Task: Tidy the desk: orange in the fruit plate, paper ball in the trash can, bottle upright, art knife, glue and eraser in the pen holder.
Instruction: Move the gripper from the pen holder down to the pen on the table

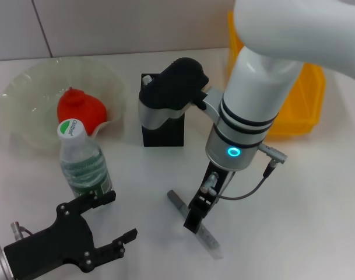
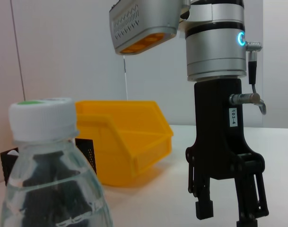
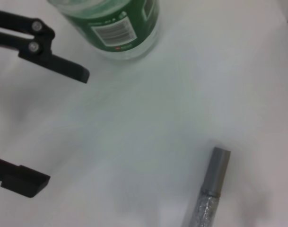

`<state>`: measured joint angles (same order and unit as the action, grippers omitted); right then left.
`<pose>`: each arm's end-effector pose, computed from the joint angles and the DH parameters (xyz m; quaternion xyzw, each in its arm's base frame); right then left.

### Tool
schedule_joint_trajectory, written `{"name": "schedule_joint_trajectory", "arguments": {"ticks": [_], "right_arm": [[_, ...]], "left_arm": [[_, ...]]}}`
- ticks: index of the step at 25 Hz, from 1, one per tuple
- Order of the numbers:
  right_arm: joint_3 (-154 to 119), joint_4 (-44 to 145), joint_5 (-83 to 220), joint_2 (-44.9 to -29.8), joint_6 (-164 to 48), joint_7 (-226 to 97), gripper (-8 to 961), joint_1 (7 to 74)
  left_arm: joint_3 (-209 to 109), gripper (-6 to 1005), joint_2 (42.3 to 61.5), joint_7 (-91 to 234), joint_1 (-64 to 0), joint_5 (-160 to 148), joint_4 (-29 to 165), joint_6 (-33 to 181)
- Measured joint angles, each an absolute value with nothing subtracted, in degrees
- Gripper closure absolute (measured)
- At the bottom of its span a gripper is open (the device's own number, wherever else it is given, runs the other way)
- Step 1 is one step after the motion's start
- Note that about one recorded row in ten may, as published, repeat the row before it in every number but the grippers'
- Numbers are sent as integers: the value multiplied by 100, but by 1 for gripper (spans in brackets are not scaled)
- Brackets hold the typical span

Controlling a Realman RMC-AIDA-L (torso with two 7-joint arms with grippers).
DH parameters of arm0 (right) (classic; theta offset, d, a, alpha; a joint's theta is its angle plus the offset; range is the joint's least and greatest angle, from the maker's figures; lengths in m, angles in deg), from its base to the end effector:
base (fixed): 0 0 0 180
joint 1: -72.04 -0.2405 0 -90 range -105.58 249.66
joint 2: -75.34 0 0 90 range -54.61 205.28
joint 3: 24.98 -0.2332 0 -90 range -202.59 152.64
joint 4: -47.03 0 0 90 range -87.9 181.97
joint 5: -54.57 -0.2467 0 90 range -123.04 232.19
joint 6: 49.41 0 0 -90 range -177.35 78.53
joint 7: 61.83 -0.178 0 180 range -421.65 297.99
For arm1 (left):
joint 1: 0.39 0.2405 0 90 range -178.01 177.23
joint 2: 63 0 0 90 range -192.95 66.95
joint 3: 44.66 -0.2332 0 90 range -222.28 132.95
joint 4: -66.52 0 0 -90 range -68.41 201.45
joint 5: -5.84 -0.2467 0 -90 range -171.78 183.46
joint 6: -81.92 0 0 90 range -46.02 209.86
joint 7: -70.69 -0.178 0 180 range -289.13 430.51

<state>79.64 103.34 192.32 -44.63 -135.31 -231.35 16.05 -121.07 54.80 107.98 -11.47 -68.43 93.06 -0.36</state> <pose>0.1037 0.3471 -0.1338 -0.8930 0.3298 -0.2949 0.0828 -0.2979 0.2611 -0.0832 -0.9348 -0.0704 -0.2784 0.2089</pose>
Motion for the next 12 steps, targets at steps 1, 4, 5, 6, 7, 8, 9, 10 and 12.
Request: {"name": "schedule_joint_trajectory", "arguments": {"ticks": [1, 4, 5, 6, 7, 8, 9, 10, 12], "right_arm": [[8004, 10325, 19216, -4464, -13518, -23135, 170, 1588], [8074, 10248, 19162, -4463, -13497, -23137, 170, 1528], [8081, 10213, 19159, -4463, -13495, -23137, 170, 1510], [8093, 10195, 19159, -4463, -13490, -23138, 170, 1504], [8111, 10181, 19159, -4463, -13486, -23138, 170, 1496], [8133, 10174, 19159, -4463, -13483, -23138, 170, 1493], [8151, 10173, 19158, -4463, -13480, -23138, 170, 1491], [8177, 10172, 19159, -4463, -13478, -23137, 170, 1489], [8234, 10144, 19160, -4464, -13467, -23138, 170, 1474]], "left_arm": [[-12106, 214, 5479, 10777, -1146, -6843, 9303, -41], [-12104, 214, 5478, 10751, -1146, -6843, 9289, -50], [-12103, 214, 5477, 10751, -1146, -6843, 9288, -53], [-12103, 214, 5477, 10751, -1146, -6843, 9288, -53], [-12103, 214, 5477, 10751, -1146, -6843, 9288, -53], [-12104, 214, 5477, 10751, -1146, -6843, 9287, -55], [-12104, 214, 5477, 10751, -1146, -6843, 9287, -55], [-12104, 214, 5477, 10751, -1146, -6843, 9278, -60], [-12106, 215, 5477, 10751, -1146, -6843, 9275, -60]]}}
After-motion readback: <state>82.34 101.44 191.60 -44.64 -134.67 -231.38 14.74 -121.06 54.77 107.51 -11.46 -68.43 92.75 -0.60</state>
